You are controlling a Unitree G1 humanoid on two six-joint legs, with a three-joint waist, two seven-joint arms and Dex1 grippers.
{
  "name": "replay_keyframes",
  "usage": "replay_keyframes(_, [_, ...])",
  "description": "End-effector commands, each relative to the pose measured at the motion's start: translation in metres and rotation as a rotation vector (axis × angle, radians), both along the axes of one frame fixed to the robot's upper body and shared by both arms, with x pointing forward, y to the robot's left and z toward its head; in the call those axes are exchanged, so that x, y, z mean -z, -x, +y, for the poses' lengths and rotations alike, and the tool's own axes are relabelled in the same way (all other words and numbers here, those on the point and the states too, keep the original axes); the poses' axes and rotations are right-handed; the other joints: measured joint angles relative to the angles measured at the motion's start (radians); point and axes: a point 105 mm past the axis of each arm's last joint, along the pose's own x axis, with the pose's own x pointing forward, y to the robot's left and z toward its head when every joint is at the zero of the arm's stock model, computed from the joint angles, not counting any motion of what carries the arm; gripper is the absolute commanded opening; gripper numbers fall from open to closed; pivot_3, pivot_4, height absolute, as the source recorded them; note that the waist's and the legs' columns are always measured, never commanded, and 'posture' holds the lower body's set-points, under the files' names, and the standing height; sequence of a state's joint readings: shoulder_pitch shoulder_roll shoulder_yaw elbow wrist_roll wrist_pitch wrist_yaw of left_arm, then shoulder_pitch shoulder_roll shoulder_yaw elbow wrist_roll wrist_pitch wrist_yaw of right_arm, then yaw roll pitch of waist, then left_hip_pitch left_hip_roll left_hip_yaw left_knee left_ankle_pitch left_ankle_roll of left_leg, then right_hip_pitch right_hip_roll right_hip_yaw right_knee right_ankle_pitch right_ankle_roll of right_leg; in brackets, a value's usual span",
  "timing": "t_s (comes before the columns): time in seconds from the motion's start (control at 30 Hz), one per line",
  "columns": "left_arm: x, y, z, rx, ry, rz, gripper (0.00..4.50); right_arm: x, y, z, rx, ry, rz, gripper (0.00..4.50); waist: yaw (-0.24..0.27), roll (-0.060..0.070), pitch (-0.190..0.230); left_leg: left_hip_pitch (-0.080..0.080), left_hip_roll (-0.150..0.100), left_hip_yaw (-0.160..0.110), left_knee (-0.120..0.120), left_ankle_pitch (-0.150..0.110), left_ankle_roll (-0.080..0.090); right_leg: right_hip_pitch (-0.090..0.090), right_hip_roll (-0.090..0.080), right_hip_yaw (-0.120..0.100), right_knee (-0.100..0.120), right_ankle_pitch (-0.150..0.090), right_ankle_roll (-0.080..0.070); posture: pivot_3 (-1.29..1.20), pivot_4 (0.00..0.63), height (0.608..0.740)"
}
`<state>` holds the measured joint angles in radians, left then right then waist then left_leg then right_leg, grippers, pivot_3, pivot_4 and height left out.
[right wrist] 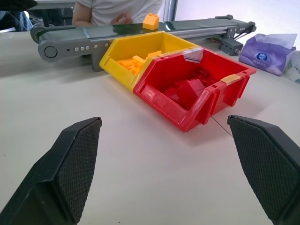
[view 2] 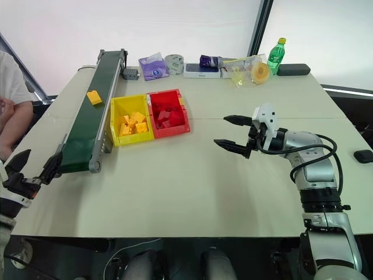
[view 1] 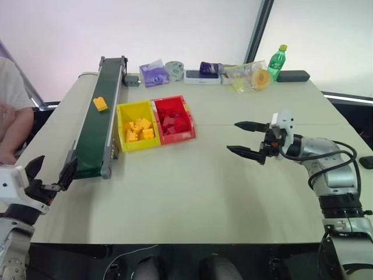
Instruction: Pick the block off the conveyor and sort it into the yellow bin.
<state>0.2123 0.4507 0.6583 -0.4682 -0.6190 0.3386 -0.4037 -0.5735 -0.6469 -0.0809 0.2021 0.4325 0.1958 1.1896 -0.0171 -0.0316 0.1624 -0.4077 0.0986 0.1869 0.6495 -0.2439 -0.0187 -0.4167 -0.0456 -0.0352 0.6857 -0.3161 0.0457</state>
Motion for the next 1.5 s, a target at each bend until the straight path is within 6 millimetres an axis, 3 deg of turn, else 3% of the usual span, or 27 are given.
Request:
replay_keyframes(0.03, [-0.012,-0.010,-0.008,-0.001,-0.031,-0.006,4.47,-0.015,0.001,0.003,-0.013,-0.002,-0.062,4.50,0.001,0.000,0.000,0.000,0.000,0.000,0.000,0.000,0.000,0.000,0.000,0.000,0.000,0.000,0.000,0.00,0.150,0.740])
replay_keyframes(0.17, [-0.020,-0.030,-0.018,0.017,-0.025,0.037,4.47,-0.015,0.001,0.004,-0.015,-0.004,-0.064,4.50,0.000,0.000,0.000,0.000,0.000,0.000,0.000,0.000,-0.001,0.000,0.000,0.000,0.000,0.000,0.000,0.00,0.150,0.740])
replay_keyframes(0.33, [-0.034,-0.056,-0.007,-0.125,-0.007,0.067,4.47,-0.015,0.002,0.005,-0.015,-0.007,-0.063,4.50,0.000,0.000,0.000,0.000,0.000,0.000,0.000,0.001,-0.002,0.000,0.000,0.000,0.000,0.000,0.000,0.00,0.150,0.740])
replay_keyframes(0.57, [-0.032,-0.085,-0.009,-0.194,0.039,0.173,4.47,-0.013,0.004,0.006,-0.015,-0.010,-0.060,4.50,0.001,0.000,0.000,0.000,0.000,0.000,0.000,0.001,-0.002,0.000,0.001,0.000,0.000,0.000,0.000,0.00,0.150,0.740])
replay_keyframes(1.1, [-0.005,-0.100,-0.024,-0.154,0.055,0.315,4.47,-0.012,0.009,0.002,0.009,-0.014,-0.057,4.50,0.001,0.000,0.000,0.000,0.000,0.000,0.000,0.001,-0.002,0.000,0.001,0.000,0.000,0.000,0.000,0.00,0.150,0.740])
replay_keyframes(1.2, [-0.006,-0.100,-0.022,-0.179,0.049,0.304,3.61,-0.011,0.009,0.002,0.011,-0.012,-0.057,4.50,0.002,0.000,0.000,0.000,0.000,0.000,0.000,0.001,-0.002,0.000,0.001,0.000,0.000,0.000,0.000,0.00,0.150,0.740])
replay_keyframes(1.33, [-0.013,-0.100,-0.024,-0.167,0.069,0.279,1.64,-0.011,0.009,0.001,0.011,-0.011,-0.056,4.50,0.003,0.000,0.000,0.000,0.000,0.000,0.000,0.001,-0.002,0.000,0.001,0.000,0.000,0.000,0.000,0.00,0.150,0.740])
replay_keyframes(1.5, [-0.043,-0.104,-0.025,-0.164,0.065,0.147,1.61,-0.011,0.007,0.002,0.010,-0.012,-0.057,4.50,0.004,0.000,0.000,0.000,-0.001,0.000,0.000,0.001,-0.002,0.000,0.001,0.000,0.000,0.000,0.000,0.00,0.150,0.740])
